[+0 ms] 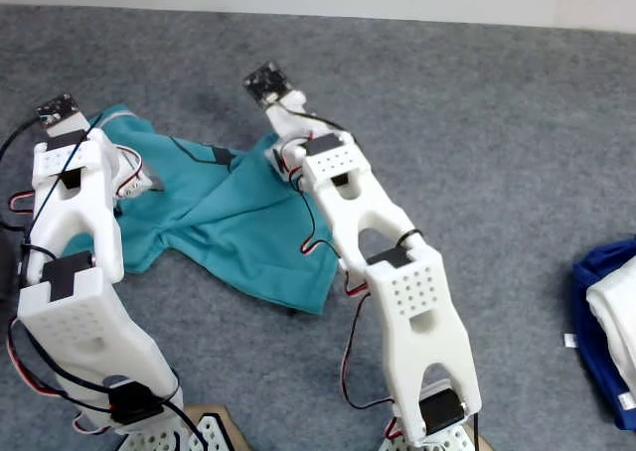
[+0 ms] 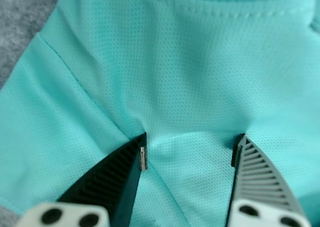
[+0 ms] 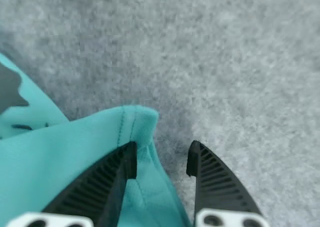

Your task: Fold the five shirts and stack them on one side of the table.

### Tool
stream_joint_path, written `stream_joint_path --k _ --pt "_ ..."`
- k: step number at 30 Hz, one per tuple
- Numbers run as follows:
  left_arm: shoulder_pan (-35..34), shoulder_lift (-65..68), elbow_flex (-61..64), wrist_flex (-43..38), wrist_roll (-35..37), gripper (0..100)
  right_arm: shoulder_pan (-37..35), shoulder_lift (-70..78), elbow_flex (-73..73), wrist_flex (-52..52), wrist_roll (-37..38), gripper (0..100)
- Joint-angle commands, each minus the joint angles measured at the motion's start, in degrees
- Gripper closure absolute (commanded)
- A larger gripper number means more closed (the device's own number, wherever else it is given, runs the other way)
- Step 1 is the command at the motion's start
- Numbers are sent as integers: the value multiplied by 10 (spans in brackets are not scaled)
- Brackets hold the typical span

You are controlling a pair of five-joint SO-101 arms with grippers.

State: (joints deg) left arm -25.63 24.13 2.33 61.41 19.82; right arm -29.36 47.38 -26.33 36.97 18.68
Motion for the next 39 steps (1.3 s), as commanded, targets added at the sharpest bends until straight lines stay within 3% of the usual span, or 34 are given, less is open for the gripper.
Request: stream_joint_path --k 1,6,11,24,39 --pt "10 -2 -22 -5 3 709 0 -7 -25 5 8 839" --pt "10 -1 -22 -5 3 709 4 -7 -48 5 7 995" --pt "10 -1 -22 -5 2 709 21 -8 -95 44 4 992" --pt "11 -1 -21 -7 2 709 44 -5 -362 370 -89 992" --pt "11 0 -20 -9 2 709 24 -4 -438 641 -89 992"
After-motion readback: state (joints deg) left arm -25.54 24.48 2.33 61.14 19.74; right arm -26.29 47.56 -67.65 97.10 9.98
